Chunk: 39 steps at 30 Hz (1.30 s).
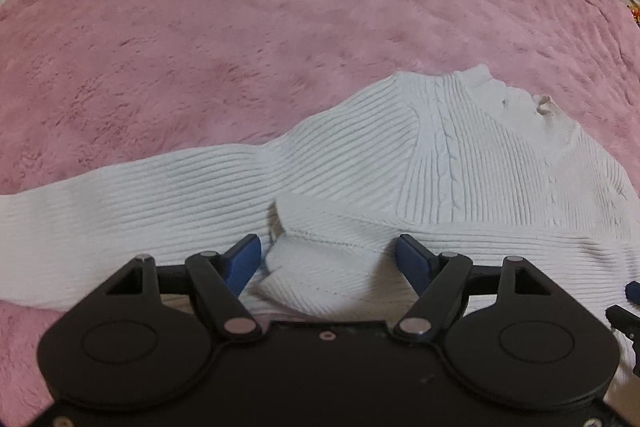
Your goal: Fold small clothes
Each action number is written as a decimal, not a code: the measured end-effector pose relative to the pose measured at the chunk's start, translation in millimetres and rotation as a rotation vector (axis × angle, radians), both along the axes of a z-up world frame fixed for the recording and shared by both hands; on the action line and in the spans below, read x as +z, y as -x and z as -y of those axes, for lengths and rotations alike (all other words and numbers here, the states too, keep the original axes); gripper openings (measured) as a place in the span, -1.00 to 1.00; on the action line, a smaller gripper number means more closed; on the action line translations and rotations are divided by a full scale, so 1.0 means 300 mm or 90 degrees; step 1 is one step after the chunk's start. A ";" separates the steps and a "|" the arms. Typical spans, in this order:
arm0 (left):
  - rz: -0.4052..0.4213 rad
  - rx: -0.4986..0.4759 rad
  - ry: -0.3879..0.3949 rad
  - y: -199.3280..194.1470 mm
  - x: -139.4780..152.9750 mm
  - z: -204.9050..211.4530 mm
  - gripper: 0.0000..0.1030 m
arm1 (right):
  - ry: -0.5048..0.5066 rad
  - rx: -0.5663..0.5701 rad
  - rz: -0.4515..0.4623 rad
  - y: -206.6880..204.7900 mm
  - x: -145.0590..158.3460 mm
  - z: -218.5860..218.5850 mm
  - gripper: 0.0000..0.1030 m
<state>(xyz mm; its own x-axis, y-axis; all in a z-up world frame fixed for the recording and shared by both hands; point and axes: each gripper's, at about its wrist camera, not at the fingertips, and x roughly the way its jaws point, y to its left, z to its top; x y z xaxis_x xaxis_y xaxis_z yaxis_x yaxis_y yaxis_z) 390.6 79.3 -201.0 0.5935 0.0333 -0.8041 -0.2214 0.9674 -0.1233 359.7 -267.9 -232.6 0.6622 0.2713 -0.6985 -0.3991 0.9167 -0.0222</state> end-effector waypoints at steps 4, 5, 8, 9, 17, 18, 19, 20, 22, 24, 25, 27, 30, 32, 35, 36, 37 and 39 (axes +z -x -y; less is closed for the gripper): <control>0.018 -0.005 0.027 0.029 0.050 -0.031 0.51 | 0.022 -0.013 0.016 -0.001 0.059 -0.054 -0.14; 0.030 -0.003 0.030 0.048 0.073 -0.046 0.51 | 0.024 -0.005 0.036 0.015 0.090 -0.080 -0.14; 0.051 0.020 0.025 0.135 0.138 -0.125 0.51 | 0.030 0.024 0.083 0.064 0.179 -0.218 -0.12; 0.053 0.032 0.033 0.168 0.153 -0.166 0.51 | 0.030 0.040 0.093 0.081 0.198 -0.275 -0.12; 0.041 0.232 0.044 0.492 0.190 -0.619 0.51 | -0.022 0.059 0.077 0.079 0.162 -0.691 -0.11; 0.037 0.265 0.042 0.526 0.184 -0.679 0.51 | -0.026 0.052 0.076 0.069 0.151 -0.723 -0.13; 0.037 0.298 0.049 0.560 0.176 -0.740 0.51 | -0.030 0.041 0.075 0.059 0.137 -0.760 -0.13; 0.043 0.329 0.062 0.592 0.166 -0.795 0.51 | -0.037 0.036 0.075 0.061 0.127 -0.781 -0.13; 0.054 0.390 0.101 0.644 0.144 -0.901 0.51 | -0.037 0.027 0.070 0.053 0.105 -0.826 -0.13; 0.072 0.425 0.126 0.677 0.124 -0.973 0.51 | -0.032 0.024 0.073 0.056 0.091 -0.860 -0.17; 0.074 0.436 0.132 0.685 0.116 -0.997 0.51 | -0.033 0.025 0.069 0.054 0.085 -0.874 -0.18; 0.075 0.448 0.141 0.683 0.107 -1.041 0.51 | -0.039 0.034 0.059 0.056 0.074 -0.895 -0.25; 0.075 0.457 0.138 0.659 0.083 -1.070 0.51 | -0.030 0.050 0.049 0.055 0.057 -0.927 -0.24; 0.080 0.454 0.138 0.642 0.068 -1.083 0.51 | -0.024 0.054 0.046 0.053 0.046 -0.940 -0.24; 0.093 0.452 0.137 0.647 0.068 -1.103 0.51 | -0.019 0.057 0.044 0.055 0.035 -0.945 -0.24; 0.097 0.451 0.137 0.639 0.066 -1.103 0.51 | -0.018 0.058 0.045 0.057 0.034 -0.945 -0.24; 0.101 0.451 0.138 0.634 0.063 -1.110 0.51 | -0.015 0.059 0.046 0.058 0.032 -0.946 -0.24; 0.114 0.448 0.143 0.629 0.059 -1.118 0.50 | -0.010 0.062 0.049 0.060 0.029 -0.948 -0.24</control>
